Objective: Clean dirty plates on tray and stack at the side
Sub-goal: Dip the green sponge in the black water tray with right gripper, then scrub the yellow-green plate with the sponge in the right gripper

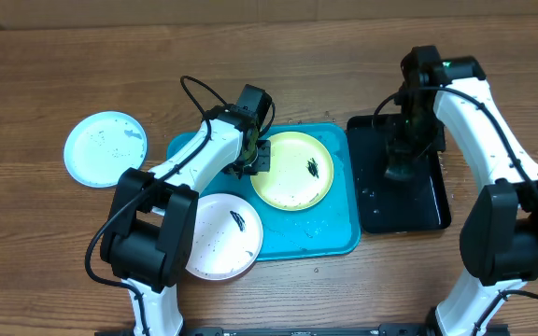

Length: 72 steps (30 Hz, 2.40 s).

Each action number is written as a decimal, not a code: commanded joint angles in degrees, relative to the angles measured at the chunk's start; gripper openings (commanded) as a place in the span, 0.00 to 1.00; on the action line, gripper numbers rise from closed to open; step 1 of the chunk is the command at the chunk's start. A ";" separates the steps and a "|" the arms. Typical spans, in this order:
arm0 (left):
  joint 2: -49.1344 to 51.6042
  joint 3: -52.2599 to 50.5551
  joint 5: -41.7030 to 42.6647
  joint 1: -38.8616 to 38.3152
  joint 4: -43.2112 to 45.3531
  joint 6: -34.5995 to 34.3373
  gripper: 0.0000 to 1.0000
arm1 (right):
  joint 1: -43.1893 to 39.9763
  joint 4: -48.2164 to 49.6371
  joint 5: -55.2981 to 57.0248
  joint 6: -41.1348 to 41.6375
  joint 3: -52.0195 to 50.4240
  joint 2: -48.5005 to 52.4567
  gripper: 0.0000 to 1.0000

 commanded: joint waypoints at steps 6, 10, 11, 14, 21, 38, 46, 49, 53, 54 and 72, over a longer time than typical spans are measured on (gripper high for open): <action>-0.37 -0.59 -0.35 -0.17 -0.26 -3.48 0.05 | 0.33 0.28 -1.51 0.46 1.53 -1.14 0.04; -0.37 -0.59 -0.31 -0.17 -0.07 -5.75 0.04 | 0.33 -1.57 -6.99 0.42 5.53 -1.14 0.04; -0.37 -0.59 -0.24 -0.17 0.00 -6.19 0.04 | 0.33 -1.88 -9.07 0.42 6.49 -1.14 0.04; -0.37 -0.59 0.04 -0.22 0.00 -6.40 0.04 | 0.39 -1.51 -18.23 0.17 8.61 -1.14 0.04; -0.37 -0.59 1.27 -0.24 0.02 -6.36 0.04 | 4.92 2.45 -24.41 0.20 8.52 -1.11 0.04; -0.37 -0.59 1.25 -0.26 -0.26 -2.99 0.04 | 23.23 8.15 4.26 4.39 8.46 4.15 0.04; -0.37 -0.59 1.25 -0.26 -0.22 -2.86 0.04 | 23.56 12.98 5.62 3.19 5.75 8.76 0.04; -0.37 -0.59 1.25 -0.24 -0.22 -2.86 0.04 | 23.43 14.86 6.34 3.19 4.11 9.33 0.04; -0.37 -0.59 1.25 -0.26 -0.20 -2.84 0.04 | 23.34 17.66 9.51 2.73 1.66 9.40 0.04; -0.37 -0.59 1.25 -0.26 -0.20 -2.84 0.04 | 23.34 18.23 9.49 2.08 1.16 9.40 0.04; -0.37 -0.59 1.27 -0.26 -0.31 -1.55 0.04 | 22.18 29.86 1.01 1.11 -12.90 9.62 0.04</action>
